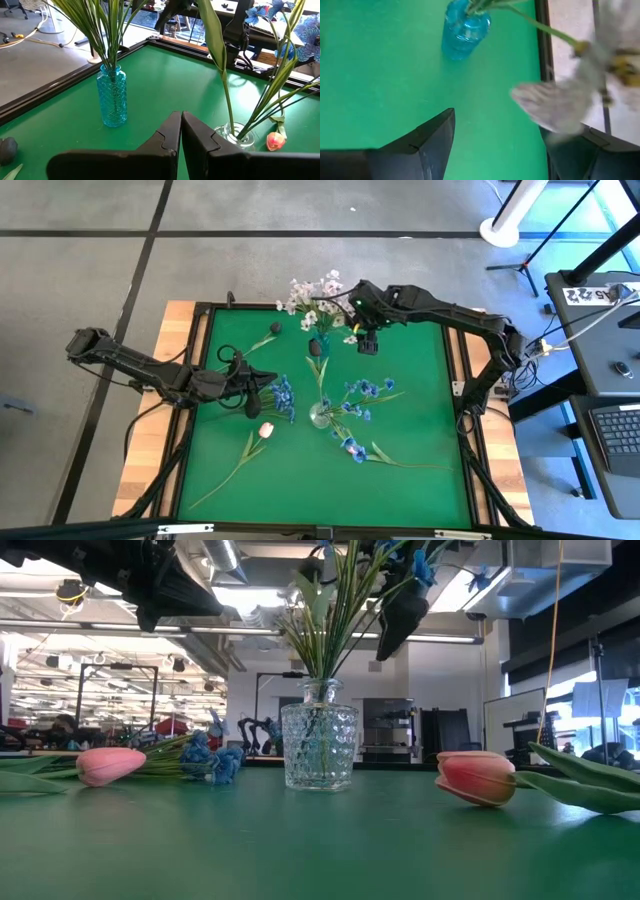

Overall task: Sort flowers into vase by color
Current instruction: Put the right pink tulip into the blue vase

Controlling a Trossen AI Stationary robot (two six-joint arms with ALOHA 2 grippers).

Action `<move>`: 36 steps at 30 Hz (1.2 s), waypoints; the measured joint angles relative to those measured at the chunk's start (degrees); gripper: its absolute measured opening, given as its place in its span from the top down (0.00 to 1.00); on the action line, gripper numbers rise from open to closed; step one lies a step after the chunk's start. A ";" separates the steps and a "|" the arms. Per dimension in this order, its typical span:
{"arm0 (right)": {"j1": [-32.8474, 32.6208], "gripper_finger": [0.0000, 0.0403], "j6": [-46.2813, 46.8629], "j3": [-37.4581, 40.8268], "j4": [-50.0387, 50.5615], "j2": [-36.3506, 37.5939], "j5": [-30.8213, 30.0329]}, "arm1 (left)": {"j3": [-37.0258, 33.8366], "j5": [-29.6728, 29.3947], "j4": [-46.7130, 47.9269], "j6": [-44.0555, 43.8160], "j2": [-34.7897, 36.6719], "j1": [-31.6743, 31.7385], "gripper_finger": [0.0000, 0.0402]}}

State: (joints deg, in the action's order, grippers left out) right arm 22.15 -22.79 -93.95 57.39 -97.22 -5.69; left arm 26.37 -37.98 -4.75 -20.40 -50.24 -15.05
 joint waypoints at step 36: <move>-0.27 0.30 15.71 0.02 29.51 13.60 4.28 | 0.02 -1.29 2.43 -0.22 0.00 0.00 0.97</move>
State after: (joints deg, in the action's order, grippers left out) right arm 21.88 -7.08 -93.93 86.89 -83.62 -1.41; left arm 26.39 -39.27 -2.33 -20.62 -50.24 -15.05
